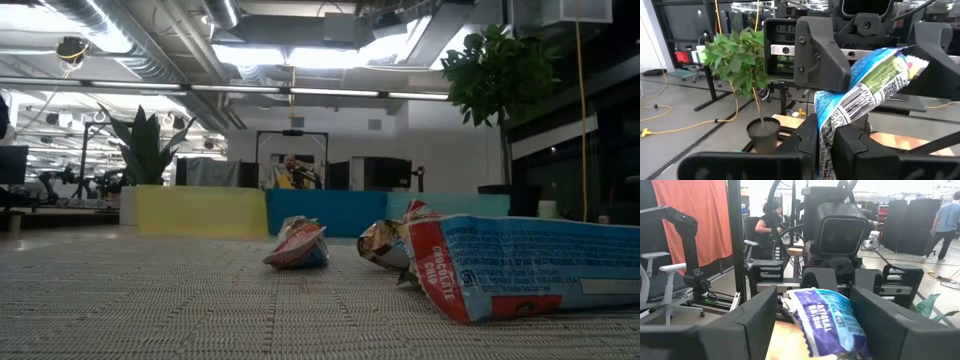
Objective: Pick and place Granola Bars by type
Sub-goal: Put the violet granola bar into the green bin
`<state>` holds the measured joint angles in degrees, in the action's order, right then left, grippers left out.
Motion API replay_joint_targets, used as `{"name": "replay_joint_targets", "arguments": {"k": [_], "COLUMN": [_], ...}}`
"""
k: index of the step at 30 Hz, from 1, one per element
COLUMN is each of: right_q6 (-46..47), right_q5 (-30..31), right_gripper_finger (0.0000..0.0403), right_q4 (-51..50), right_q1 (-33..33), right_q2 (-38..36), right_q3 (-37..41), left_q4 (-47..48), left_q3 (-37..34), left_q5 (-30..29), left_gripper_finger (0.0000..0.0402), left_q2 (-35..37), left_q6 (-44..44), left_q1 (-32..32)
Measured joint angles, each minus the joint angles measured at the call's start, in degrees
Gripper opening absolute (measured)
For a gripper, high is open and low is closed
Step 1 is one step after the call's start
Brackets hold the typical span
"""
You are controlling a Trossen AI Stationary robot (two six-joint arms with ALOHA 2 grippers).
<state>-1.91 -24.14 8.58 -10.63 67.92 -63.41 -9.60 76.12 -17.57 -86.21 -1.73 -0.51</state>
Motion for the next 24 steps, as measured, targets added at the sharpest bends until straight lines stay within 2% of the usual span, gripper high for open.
{"name": "replay_joint_targets", "arguments": {"k": [7,14,17,19,24], "right_q6": [-0.87,-3.10,-3.13,-3.17,-3.57], "right_q5": [0.06,0.14,0.31,0.31,1.11], "right_gripper_finger": [0.0189,0.0099,0.0063,0.0049,0.0048], "right_q4": [-0.09,-0.04,-0.02,-0.02,0.09], "right_q1": [-0.04,-0.04,-0.04,-0.04,-0.04], "right_q2": [0.00,0.00,0.00,0.00,-0.08], "right_q3": [0.00,-0.01,-0.01,-0.01,0.00], "left_q4": [-0.10,-0.09,-0.07,-0.09,-0.12], "left_q3": [0.00,0.00,0.00,0.00,0.00], "left_q5": [0.62,1.28,1.32,1.35,1.15], "left_gripper_finger": [0.0029,0.0029,0.0029,0.0030,0.0048], "left_q2": [0.00,0.00,0.00,0.00,0.00], "left_q6": [0.01,0.24,2.99,5.14,5.47], "left_q1": [0.02,0.04,0.04,0.04,0.08]}}
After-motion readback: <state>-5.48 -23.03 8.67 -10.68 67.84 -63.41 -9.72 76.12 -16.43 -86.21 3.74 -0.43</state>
